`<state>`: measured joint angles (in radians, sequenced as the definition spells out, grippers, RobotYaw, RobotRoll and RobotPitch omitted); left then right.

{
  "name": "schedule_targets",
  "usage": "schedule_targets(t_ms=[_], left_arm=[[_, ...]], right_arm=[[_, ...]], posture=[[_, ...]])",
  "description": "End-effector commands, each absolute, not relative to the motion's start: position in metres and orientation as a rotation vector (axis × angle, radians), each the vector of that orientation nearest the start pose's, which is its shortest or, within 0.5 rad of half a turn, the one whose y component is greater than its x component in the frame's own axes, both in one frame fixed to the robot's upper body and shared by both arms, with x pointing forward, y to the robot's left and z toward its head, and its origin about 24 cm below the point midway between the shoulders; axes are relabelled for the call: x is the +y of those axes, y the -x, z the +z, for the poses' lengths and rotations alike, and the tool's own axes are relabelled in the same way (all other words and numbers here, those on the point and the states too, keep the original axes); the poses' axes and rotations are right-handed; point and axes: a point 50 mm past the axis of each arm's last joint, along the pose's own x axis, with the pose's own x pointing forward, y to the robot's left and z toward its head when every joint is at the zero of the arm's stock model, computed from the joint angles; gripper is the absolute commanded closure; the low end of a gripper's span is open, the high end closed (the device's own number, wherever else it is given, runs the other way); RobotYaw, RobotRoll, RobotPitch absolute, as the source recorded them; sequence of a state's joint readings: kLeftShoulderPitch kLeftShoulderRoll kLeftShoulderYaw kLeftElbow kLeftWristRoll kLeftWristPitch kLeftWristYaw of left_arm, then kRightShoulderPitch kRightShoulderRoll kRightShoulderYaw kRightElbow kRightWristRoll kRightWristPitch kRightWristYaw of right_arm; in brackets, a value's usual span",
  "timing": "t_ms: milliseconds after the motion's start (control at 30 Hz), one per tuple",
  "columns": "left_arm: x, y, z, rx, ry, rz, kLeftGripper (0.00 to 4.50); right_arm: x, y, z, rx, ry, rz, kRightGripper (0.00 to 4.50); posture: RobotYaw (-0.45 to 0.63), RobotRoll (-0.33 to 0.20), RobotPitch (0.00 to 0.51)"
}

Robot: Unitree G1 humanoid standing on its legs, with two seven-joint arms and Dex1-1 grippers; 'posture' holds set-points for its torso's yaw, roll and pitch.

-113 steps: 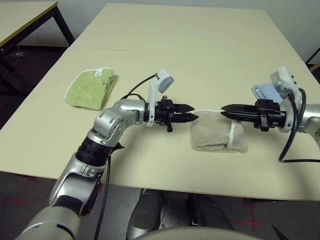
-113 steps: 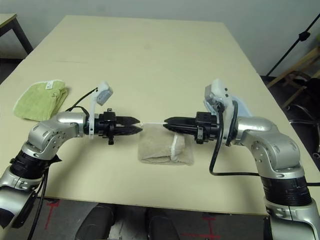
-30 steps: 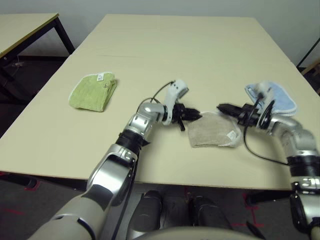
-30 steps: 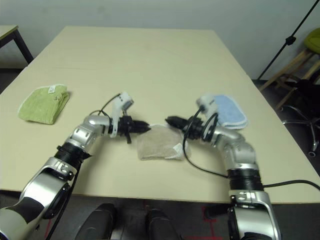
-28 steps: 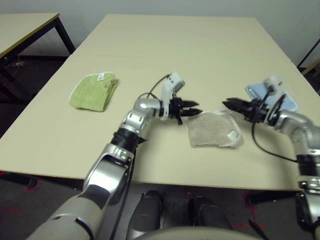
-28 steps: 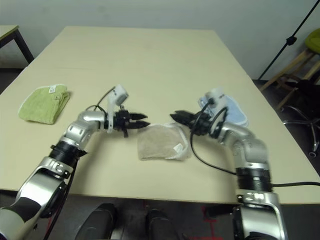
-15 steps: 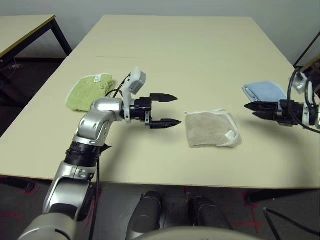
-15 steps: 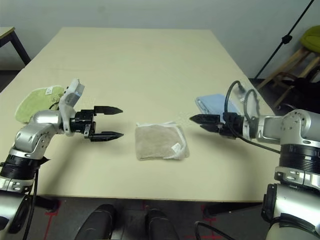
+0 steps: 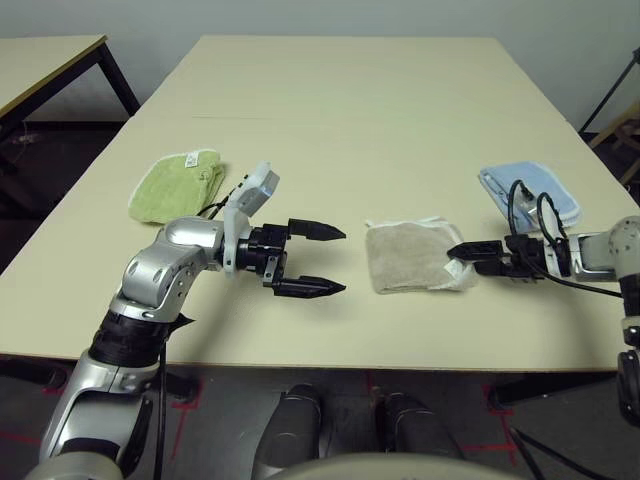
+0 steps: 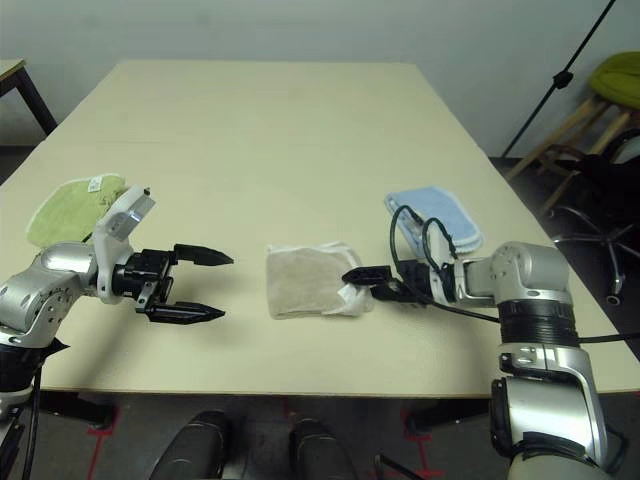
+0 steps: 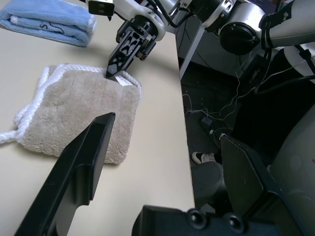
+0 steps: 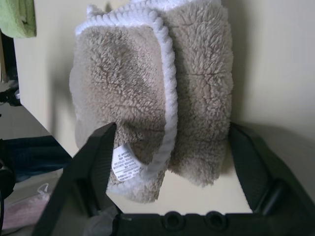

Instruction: Fold the towel and set it aside.

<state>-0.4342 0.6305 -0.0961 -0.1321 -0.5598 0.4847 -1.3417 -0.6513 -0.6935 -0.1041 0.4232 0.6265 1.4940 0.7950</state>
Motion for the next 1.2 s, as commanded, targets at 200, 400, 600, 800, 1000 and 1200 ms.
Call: schedule_targets(t_ms=[200, 400, 600, 800, 1000, 1200], left_arm=[[0.155, -0.265, 0.155, 0.11, -0.127, -1.573, 0.0], [0.158, -0.269, 0.154, 0.118, -0.132, -1.565, 0.0], [0.159, -0.273, 0.152, 0.127, -0.135, -1.563, 0.0], [0.16, -0.277, 0.153, 0.118, -0.132, -1.553, 0.0], [0.158, -0.281, 0.151, 0.111, -0.127, -1.547, 0.0], [0.156, -0.284, 0.154, 0.098, -0.127, -1.541, 0.0]], right_arm=[[-0.233, -0.299, 0.113, 0.969, -0.66, 0.634, 3.27], [-0.233, -0.312, 0.143, 0.64, -0.837, 0.665, 4.48], [-0.256, -0.318, 0.175, 0.271, -0.784, 0.456, 4.48], [-0.294, -0.311, 0.208, -0.112, -0.808, 0.115, 4.48], [-0.316, -0.299, 0.2, -0.218, -0.847, -0.15, 4.48], [-0.309, -0.306, 0.172, -0.137, -0.892, -0.189, 4.48]], posture=[[0.12, 0.0, 0.093], [0.12, 0.0, 0.092], [0.09, 0.0, 0.094], [0.06, 0.0, 0.095], [0.05, 0.0, 0.09], [0.06, 0.0, 0.079]])
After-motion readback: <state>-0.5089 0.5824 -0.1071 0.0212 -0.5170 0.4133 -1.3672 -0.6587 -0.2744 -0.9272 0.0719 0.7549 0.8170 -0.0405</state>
